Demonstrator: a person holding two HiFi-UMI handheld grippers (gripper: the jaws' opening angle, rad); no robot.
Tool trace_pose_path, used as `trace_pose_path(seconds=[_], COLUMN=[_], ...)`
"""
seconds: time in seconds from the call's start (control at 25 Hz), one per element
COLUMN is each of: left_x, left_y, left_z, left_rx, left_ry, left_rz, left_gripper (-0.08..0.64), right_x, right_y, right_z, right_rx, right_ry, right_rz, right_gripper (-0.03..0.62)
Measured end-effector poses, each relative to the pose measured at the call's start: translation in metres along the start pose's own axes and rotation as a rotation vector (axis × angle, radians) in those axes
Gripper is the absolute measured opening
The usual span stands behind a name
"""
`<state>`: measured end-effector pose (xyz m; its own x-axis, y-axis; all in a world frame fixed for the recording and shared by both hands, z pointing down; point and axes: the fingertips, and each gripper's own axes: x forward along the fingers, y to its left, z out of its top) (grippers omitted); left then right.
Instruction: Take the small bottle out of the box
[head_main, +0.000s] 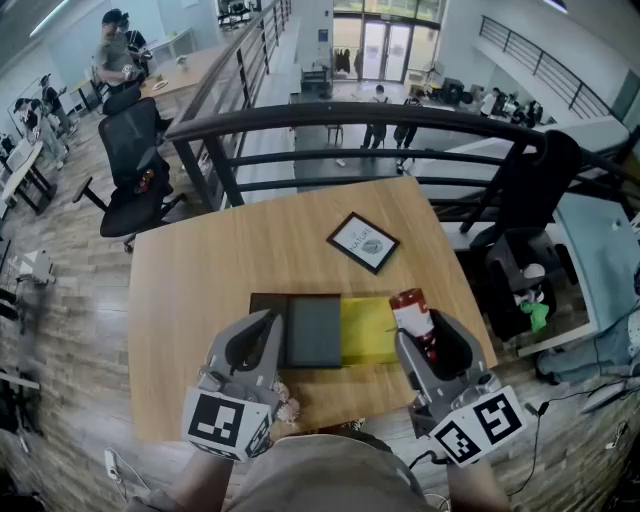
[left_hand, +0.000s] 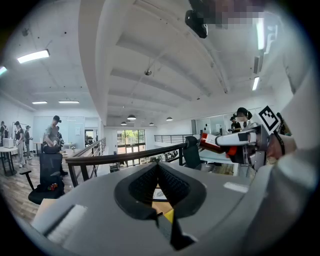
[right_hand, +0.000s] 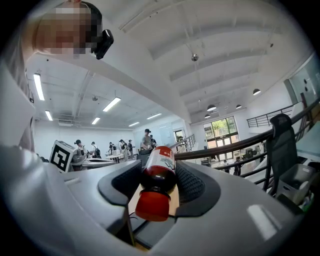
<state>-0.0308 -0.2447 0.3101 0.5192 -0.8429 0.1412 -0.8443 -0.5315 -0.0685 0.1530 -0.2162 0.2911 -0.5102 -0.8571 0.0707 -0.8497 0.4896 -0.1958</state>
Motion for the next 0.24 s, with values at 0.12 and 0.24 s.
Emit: trace_pose_path(seconds=[0.12,0.24], left_x=[0.0002,0.0018], left_y=[0.0004,0.0005], left_z=[-0.0021,-0.0050], left_rx=[-0.001,-0.001], left_ry=[0.005,0.009], left_rz=[0.002,0.004], left_gripper=[0.000,0.001], right_x=[0.0004,0.0003], right_y=[-0.0013,-0.0024], right_z=[-0.0021,-0.0034], right_rx=[0.008,0.012], right_ry=[0.001,-0.002], right_rz=[-0.004,-0.007], right_gripper=[0.218,0.218])
